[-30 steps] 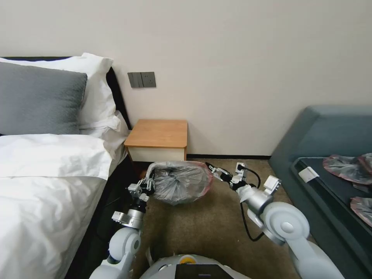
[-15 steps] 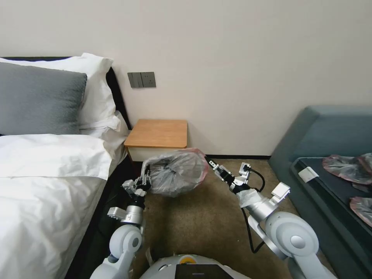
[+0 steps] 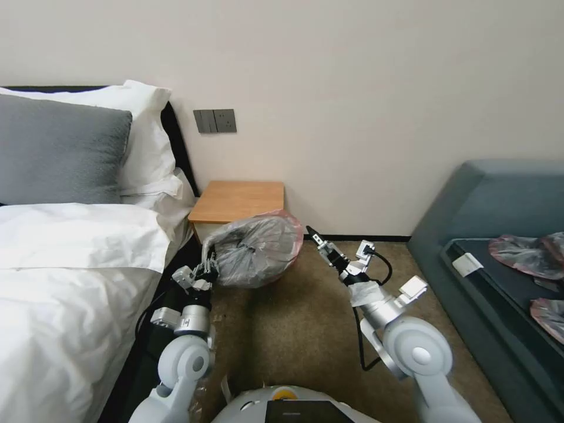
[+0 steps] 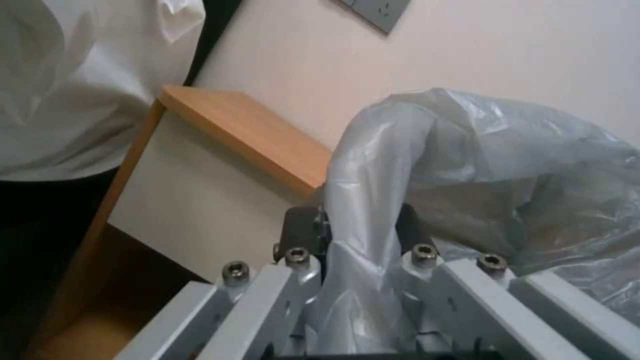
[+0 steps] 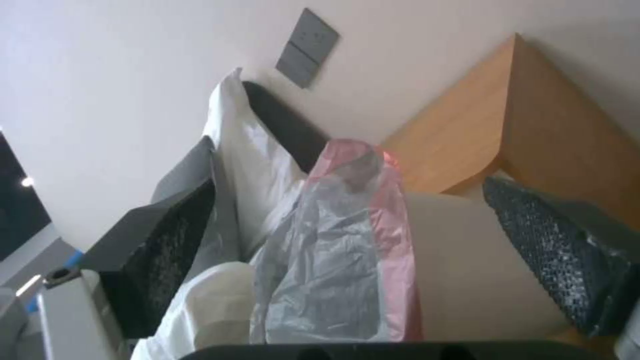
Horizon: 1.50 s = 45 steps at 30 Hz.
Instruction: Pick up the garbage bag from the table and place it over the trash can.
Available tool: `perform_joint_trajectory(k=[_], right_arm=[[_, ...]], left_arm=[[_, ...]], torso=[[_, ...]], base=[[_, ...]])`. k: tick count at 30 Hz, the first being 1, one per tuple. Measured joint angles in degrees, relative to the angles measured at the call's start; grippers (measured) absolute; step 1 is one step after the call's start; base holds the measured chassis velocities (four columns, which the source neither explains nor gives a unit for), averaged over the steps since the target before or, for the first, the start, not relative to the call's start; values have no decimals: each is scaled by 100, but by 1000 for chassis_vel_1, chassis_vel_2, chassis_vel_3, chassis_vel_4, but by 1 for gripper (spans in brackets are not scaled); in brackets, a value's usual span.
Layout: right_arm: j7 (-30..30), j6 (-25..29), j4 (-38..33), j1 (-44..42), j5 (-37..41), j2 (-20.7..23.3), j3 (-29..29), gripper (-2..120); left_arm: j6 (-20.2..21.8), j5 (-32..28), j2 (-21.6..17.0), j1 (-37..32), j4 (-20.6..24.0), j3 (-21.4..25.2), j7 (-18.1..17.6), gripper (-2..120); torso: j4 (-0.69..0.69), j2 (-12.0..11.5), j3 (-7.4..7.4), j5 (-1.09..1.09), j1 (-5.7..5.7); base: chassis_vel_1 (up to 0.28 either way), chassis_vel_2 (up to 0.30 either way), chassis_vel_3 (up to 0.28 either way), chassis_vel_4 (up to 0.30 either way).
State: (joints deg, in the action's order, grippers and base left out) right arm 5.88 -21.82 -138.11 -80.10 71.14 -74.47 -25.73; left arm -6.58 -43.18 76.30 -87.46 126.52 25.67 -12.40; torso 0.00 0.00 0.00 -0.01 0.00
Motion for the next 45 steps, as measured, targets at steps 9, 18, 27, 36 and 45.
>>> perform_joint_trajectory(k=[9, 18, 27, 36, 45], right_arm=[[-83, 4, 352, 285, 194, -361, 173, 100], [-86, 15, 671, 561, 282, -631, 323, 100], [-70, 14, 885, 798, 280, -688, 390, 96], [-145, 40, 1141, 929, 157, -700, 383, 64], [-190, 34, 1248, 936, -124, -749, 367, 30]], left_arm=[[134, -99, -6, 68, 118, 13, -101, 9], [190, -101, -16, 32, 305, 8, -198, 9], [207, -68, -2, 10, 349, -21, -211, 9], [176, -36, 11, 17, 340, -93, -187, 9], [146, -39, 17, 8, 343, -167, -112, 9]], torso=[[0, 0, 0, -1, 0], [0, 0, 0, 0, 0], [0, 0, 0, 0, 0], [0, 0, 0, 0, 0], [0, 0, 0, 1, 0]], base=[[0, 0, 0, 0], [0, 0, 0, 0], [0, 0, 0, 0], [0, 0, 0, 0], [0, 0, 0, 0]])
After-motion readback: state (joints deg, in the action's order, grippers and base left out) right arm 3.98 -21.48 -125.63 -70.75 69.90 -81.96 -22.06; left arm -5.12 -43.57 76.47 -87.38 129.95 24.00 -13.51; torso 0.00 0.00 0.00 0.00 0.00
